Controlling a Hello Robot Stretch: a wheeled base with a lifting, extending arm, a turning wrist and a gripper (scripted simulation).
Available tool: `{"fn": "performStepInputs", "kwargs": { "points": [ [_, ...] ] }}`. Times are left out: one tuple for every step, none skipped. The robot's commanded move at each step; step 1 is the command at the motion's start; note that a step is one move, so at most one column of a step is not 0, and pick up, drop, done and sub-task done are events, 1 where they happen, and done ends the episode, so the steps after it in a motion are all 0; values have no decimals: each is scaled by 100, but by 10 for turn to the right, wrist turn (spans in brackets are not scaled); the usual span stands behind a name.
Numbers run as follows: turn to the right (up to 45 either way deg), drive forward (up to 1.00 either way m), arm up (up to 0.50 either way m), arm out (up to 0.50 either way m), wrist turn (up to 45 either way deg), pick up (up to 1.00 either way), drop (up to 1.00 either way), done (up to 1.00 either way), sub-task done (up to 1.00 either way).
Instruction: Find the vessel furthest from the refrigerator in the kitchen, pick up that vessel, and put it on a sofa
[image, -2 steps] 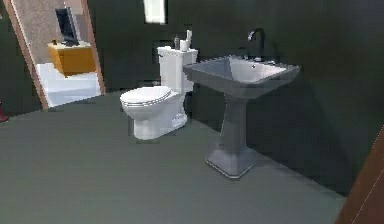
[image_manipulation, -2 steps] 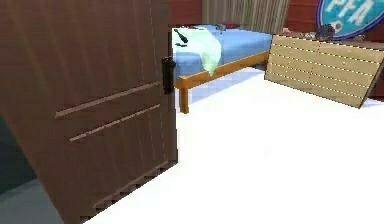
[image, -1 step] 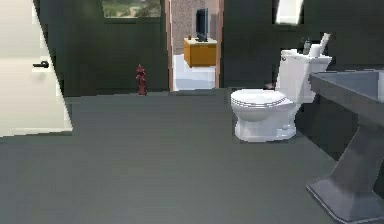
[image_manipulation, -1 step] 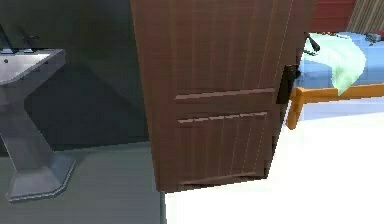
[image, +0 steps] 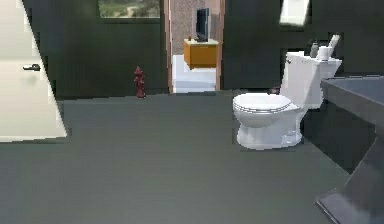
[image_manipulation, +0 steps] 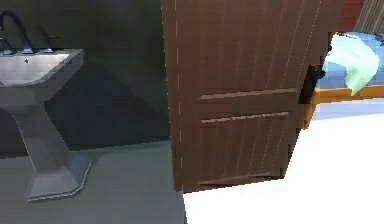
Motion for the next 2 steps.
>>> {"fn": "performStepInputs", "kwargs": {
  "points": [
    [-450,0,0,0,0,0,0,0,0],
    [-30,0,0,0,0,0,0,0,0]
  ]
}}
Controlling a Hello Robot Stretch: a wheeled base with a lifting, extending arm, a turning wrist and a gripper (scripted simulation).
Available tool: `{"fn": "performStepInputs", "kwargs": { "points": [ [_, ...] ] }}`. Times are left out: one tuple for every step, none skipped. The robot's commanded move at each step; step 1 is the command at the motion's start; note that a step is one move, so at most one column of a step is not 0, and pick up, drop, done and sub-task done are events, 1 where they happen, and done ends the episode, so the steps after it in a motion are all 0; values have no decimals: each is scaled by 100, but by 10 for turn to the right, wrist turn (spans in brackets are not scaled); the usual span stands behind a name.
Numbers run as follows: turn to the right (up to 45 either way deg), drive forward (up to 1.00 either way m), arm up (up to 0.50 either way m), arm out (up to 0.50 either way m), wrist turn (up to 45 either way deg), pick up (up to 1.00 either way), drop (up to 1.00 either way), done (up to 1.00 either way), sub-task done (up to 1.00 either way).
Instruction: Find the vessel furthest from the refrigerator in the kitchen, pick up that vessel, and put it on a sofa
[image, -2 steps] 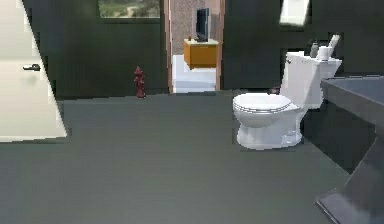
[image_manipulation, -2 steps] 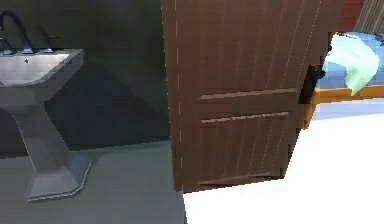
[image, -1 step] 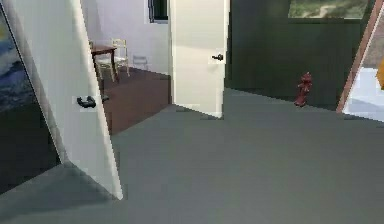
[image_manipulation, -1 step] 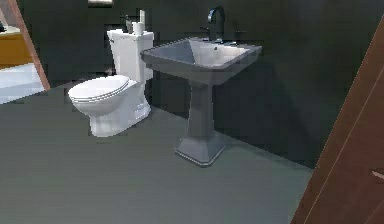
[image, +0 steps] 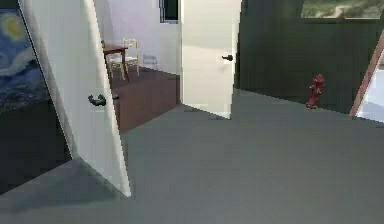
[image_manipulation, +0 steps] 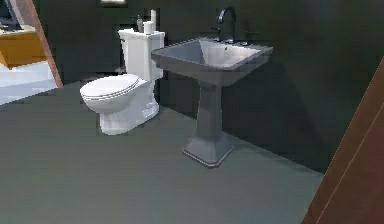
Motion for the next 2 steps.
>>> {"fn": "performStepInputs", "kwargs": {
  "points": [
    [0,100,0,0,0,0,0,0,0],
    [90,0,0,0,0,0,0,0,0]
  ]
}}
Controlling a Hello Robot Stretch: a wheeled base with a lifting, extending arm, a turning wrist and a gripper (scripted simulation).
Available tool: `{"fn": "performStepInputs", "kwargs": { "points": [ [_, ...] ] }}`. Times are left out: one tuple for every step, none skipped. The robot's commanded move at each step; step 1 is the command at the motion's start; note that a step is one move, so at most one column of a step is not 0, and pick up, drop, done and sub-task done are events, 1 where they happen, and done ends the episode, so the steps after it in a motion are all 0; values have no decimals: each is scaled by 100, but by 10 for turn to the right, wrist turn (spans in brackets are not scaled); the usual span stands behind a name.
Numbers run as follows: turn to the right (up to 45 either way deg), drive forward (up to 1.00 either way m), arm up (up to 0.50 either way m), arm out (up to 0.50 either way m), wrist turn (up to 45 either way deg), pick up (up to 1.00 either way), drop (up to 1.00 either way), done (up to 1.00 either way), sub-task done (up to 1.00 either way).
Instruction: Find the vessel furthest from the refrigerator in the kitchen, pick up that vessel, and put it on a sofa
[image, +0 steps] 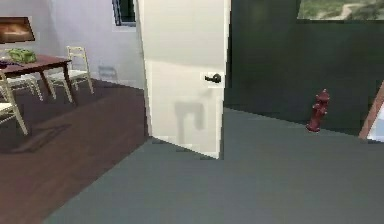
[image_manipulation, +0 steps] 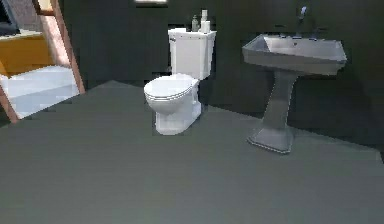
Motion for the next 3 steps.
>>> {"fn": "performStepInputs", "kwargs": {
  "points": [
    [0,10,0,0,0,0,0,0,0],
    [270,0,0,0,0,0,0,0,0],
    [0,10,0,0,0,0,0,0,0]
  ]
}}
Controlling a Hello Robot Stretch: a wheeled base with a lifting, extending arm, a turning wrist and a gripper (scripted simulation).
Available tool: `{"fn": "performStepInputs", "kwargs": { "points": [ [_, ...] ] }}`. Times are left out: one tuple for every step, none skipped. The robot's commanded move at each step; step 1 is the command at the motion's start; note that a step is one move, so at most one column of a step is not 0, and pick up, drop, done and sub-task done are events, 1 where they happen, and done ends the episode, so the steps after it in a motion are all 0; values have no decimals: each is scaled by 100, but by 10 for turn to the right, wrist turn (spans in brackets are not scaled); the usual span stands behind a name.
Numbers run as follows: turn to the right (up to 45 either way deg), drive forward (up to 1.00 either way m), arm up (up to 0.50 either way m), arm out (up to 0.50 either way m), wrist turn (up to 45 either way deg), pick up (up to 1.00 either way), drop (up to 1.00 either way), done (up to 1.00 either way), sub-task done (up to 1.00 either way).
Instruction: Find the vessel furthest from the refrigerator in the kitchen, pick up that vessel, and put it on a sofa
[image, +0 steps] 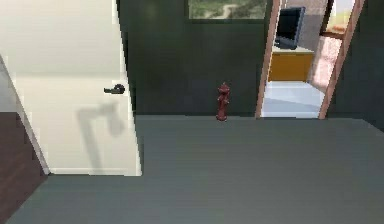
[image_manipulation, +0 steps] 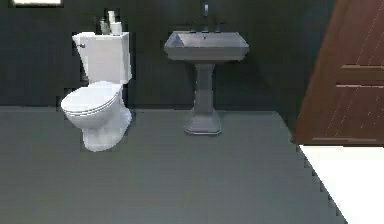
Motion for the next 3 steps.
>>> {"fn": "performStepInputs", "kwargs": {
  "points": [
    [-390,0,0,0,0,0,0,0,0],
    [0,45,0,0,0,0,0,0,0],
    [-450,0,0,0,0,0,0,0,0]
  ]
}}
